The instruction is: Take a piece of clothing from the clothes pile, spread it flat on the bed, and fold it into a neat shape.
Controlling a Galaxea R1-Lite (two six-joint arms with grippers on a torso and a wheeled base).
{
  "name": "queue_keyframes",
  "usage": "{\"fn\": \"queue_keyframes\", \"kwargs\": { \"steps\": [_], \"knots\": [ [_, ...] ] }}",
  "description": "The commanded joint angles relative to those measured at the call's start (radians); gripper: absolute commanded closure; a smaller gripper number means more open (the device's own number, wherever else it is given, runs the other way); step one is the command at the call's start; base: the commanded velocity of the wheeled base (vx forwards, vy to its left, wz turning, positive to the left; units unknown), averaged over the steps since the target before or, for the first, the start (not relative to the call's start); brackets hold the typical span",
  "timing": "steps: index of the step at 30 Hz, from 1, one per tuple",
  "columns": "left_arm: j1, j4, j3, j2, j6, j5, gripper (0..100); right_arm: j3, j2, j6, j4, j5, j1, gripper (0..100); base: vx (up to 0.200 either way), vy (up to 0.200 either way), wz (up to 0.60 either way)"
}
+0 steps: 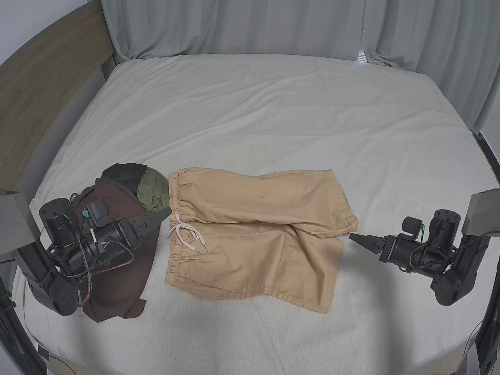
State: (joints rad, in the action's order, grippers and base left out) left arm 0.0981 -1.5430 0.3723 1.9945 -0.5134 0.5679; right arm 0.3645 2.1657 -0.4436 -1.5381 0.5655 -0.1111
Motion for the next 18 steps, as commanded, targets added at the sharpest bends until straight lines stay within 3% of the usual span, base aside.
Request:
{"fn": "queue_keyframes", "kwargs": {
  "steps": [1, 6, 18],
  "knots": [
    [0.0, 0.0, -0.006, 0.047, 0.032, -0.002, 0, 0.001, 0.057, 0.002, 0.0, 0.001, -0.01, 0, 0.0, 0.0, 0.0],
    [0.003, 0.0, -0.003, 0.089, 0.095, -0.003, 0, 0.03, 0.132, 0.008, 0.0, -0.006, -0.01, 0, 0.0, 0.0, 0.0],
    [0.006, 0.0, -0.004, 0.086, 0.093, -0.003, 0, 0.091, 0.258, -0.001, 0.0, -0.018, -0.047, 0, 0.0, 0.0, 0.0]
  ]
}}
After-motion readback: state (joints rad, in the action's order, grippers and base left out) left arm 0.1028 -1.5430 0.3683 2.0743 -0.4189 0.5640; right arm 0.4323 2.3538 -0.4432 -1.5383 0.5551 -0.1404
